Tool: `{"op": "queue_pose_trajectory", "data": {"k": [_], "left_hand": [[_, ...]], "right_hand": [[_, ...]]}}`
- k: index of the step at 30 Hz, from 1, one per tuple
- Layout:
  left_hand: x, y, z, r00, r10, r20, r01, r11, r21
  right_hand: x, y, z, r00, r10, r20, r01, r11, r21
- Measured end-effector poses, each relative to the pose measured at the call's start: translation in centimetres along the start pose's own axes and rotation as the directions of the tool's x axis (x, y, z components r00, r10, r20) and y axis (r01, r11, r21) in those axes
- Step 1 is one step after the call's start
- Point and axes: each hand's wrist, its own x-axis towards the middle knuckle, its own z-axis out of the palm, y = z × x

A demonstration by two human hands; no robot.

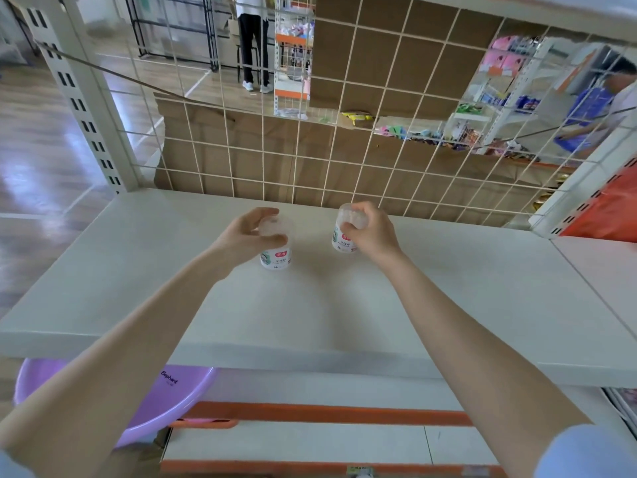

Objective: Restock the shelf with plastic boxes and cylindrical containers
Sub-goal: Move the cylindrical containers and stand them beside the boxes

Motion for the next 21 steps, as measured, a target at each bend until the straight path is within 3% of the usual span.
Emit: {"op": "queue_pose_trajectory", "data": {"k": [7, 11, 18, 21], "left_hand": [[-0.8, 0.3, 1.4, 0.994, 0.041, -0.104, -0.039, 0.999, 0.024], [-1.8, 1.4, 4.6, 0.992, 0.088, -0.086, -0.082, 0.994, 0.068], [-5.0, 4.8, 16.1, 0.977, 0.212, -0.022, -0.206, 0.964, 0.167], [-7.3, 5.9, 21.9, 0.969, 0.245, 0.032, -0.247, 0.960, 0.128]], "right_hand": [[-1.3, 0.2, -1.6, 0.999, -0.015, -0.030, 0.015, 1.000, 0.002], [-3.4, 1.6, -4.6, 0.998, -0.035, -0.055, 0.036, 0.999, 0.011], [-10.2, 7.1, -14.2, 0.991, 0.007, -0.132, -0.001, 0.999, 0.041], [-13.9, 9.6, -18.8, 0.985, 0.043, -0.169, -0.033, 0.998, 0.059]]}}
